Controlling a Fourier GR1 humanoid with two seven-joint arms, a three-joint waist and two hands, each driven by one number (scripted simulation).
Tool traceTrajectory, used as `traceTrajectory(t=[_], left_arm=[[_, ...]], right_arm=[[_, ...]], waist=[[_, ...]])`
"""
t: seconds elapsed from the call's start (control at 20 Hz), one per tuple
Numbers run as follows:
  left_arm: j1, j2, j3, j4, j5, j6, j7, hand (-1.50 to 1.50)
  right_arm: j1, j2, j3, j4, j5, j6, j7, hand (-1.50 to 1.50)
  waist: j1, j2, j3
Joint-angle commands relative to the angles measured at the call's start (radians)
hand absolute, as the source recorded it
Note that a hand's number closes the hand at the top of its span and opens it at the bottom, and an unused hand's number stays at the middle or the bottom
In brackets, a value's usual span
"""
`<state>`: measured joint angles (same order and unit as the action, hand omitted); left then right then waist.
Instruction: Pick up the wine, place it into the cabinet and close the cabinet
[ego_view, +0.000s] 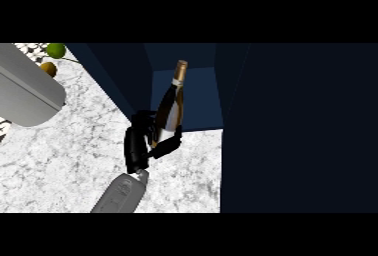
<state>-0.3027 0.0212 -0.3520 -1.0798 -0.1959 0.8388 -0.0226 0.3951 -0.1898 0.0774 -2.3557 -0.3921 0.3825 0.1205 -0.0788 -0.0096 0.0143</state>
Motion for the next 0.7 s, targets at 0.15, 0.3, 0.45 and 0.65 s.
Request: traceTrajectory(t=[0.15, 0.3, 0.45, 0.65], left_arm=[[-0.248, -0.021, 0.09, 0.169, 0.082, -0.067, 0.07, 1.5], [-0.284, 0.003, 0.062, 0.211, 0.039, -0.048, 0.038, 1.5], [-0.336, 0.043, 0.017, 0.246, -0.012, -0.042, 0.067, 1.5], [-0.458, 0.041, -0.005, 0.375, -0.049, -0.058, 0.083, 1.5]], right_arm=[[0.028, -0.022, -0.019, -0.058, -0.087, 0.026, 0.01, -1.5], [0.03, -0.017, -0.013, -0.018, -0.056, 0.032, -0.002, -1.5], [0.023, -0.015, -0.003, -0.023, -0.059, 0.034, -0.003, -1.5], [0.002, -0.021, -0.003, -0.039, -0.081, 0.027, 0.014, -1.5]], waist=[[-0.049, 0.035, -0.018], [-0.04, 0.036, -0.016], [-0.042, 0.034, -0.015], [-0.037, 0.038, -0.016]])
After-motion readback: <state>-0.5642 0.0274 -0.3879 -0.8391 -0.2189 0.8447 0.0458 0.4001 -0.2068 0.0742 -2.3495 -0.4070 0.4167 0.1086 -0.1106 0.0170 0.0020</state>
